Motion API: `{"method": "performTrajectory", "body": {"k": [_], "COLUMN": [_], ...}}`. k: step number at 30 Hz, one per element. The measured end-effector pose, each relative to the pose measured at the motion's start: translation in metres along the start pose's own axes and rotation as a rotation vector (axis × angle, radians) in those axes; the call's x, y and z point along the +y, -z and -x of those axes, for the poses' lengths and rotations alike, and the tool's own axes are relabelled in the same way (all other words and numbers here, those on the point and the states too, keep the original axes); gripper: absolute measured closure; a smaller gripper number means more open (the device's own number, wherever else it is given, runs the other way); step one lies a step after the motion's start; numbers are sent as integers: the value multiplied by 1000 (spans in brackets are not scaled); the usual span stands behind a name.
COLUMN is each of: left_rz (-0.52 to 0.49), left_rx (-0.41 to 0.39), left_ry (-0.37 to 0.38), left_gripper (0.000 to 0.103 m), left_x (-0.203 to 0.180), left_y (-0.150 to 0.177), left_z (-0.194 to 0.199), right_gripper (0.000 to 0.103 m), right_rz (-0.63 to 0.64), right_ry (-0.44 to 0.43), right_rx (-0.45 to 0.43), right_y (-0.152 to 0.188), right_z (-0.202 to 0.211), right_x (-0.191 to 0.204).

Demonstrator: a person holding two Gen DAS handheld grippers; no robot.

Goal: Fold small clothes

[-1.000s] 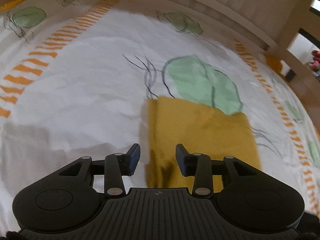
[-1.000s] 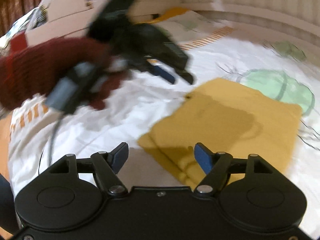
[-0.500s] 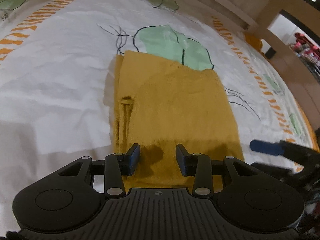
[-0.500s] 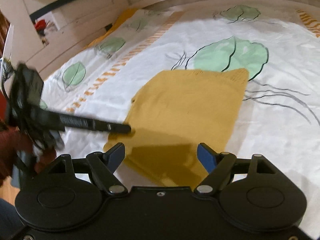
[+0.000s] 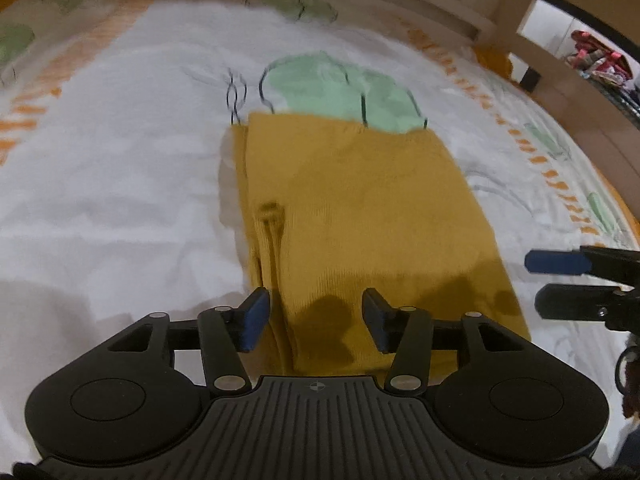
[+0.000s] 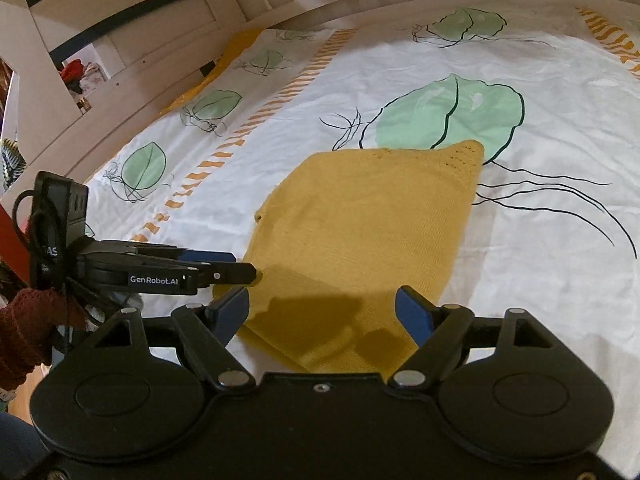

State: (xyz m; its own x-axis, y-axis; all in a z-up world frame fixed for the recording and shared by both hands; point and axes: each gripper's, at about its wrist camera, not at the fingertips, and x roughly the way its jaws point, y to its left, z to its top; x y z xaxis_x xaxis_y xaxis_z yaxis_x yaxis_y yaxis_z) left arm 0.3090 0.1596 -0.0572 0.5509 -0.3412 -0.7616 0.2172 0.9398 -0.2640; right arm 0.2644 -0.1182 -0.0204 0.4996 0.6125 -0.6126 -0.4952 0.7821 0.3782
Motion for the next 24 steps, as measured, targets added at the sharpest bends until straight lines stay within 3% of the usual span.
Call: {"method": "performTrajectory", "body": {"k": [10,15,19,24], "left_rz": [-58,-97,-71,42], "left_rx": [-31,-15,8,30], "left_ry": [26,83,68,136], "left_gripper": [54,54,54,59], "left_x": [-8,-16,-12,-2], "left_y": [2,6,6,5], "left_z": [8,4,-3,-7], "right_gripper": [20,19,16,16], "right_rz": [6,2,-8,-5], "right_ry": [6,8,5,8], "right_rx": [15,8,7,12], "right_y": [1,1,0,0], "right_z": [-4,-2,-1,-2], "right_x": [0,-2,-4,-4]}}
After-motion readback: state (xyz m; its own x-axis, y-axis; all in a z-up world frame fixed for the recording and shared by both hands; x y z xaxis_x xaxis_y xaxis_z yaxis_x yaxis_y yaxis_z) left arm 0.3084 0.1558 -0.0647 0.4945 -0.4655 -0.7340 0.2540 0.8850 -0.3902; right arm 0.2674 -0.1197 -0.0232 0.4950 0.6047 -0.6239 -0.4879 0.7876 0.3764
